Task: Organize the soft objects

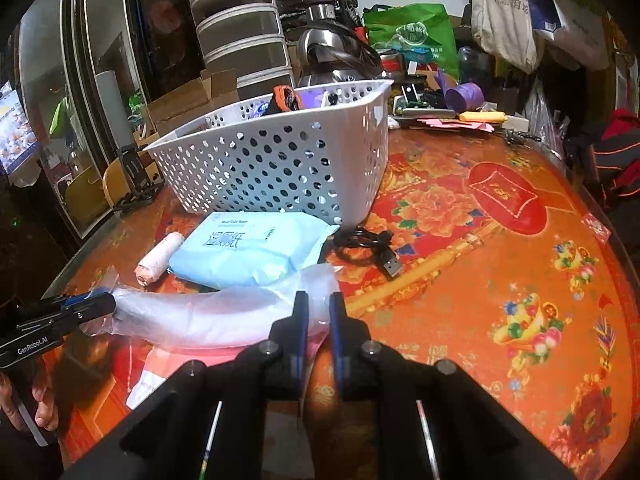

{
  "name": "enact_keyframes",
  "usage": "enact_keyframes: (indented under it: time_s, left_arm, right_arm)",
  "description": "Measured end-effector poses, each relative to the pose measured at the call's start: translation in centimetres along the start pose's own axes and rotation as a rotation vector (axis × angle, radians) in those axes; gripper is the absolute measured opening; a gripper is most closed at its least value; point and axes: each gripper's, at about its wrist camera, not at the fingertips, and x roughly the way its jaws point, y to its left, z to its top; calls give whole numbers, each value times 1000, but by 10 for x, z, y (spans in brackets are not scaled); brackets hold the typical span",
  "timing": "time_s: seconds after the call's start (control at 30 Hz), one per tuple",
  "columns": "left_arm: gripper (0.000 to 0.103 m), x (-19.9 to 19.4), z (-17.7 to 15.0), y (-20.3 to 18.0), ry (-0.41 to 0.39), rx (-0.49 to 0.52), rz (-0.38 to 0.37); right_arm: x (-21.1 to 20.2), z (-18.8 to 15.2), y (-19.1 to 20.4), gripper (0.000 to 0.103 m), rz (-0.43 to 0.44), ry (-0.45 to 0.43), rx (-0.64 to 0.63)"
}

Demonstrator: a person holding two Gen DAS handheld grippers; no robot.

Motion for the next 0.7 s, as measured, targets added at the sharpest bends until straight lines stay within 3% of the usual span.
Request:
enact_keyframes:
  time_s: [0.3,0.7]
  left_arm:
    - [10,-33,11,-5,-69,32,7]
    - [10,-60,56,-1,-108,9,-35]
  right_arm:
    - [-40,2,14,8,8,-85,0]
    - [-67,32,23,8,41,-136,11]
